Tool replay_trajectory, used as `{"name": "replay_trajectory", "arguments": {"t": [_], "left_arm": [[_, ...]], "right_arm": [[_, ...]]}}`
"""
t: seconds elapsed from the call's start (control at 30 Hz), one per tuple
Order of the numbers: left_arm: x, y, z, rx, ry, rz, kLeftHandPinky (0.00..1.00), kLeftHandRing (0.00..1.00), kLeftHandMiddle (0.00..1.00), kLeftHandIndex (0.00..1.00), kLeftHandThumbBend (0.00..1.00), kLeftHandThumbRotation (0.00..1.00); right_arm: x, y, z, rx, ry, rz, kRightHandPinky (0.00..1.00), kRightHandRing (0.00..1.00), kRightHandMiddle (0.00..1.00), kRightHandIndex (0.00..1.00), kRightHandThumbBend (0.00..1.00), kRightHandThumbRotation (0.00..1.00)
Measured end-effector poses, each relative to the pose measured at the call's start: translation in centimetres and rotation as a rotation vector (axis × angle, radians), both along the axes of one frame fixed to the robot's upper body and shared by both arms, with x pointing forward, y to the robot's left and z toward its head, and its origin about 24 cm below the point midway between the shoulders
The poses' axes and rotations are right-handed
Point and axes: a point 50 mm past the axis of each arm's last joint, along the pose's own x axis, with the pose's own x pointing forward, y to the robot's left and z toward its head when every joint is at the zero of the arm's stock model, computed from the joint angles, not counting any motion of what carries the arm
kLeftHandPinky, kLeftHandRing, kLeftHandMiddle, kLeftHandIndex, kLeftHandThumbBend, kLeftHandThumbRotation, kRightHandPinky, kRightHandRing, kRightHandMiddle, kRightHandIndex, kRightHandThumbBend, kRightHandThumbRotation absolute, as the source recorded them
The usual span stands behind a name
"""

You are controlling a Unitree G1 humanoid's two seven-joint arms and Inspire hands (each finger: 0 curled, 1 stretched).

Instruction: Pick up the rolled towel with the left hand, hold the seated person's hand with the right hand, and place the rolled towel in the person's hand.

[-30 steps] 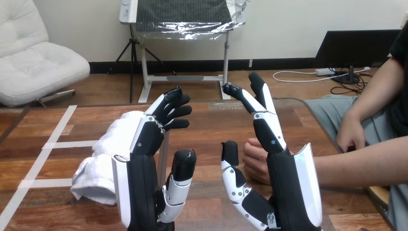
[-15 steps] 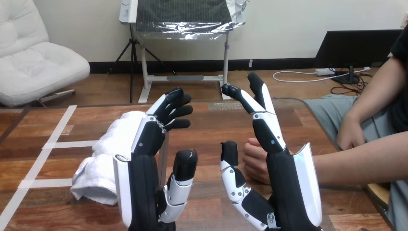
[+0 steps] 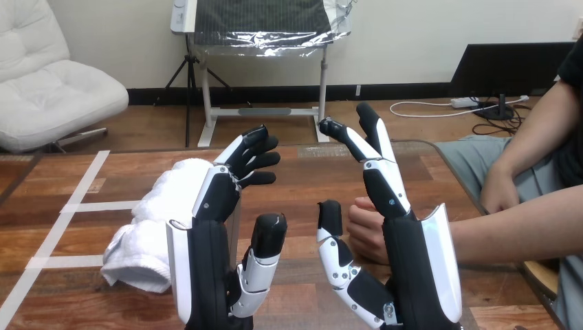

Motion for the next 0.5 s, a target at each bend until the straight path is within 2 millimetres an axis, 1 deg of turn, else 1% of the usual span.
{"name": "replay_trajectory", "arguments": {"t": [0.5], "left_arm": [[0.03,-0.02,-0.02,0.004,0.003,-0.002,0.62,0.70,0.75,0.77,0.61,0.94]], "right_arm": [[0.03,-0.03,0.00,-0.004,0.001,0.001,1.00,1.00,1.00,0.86,0.00,0.00]]}}
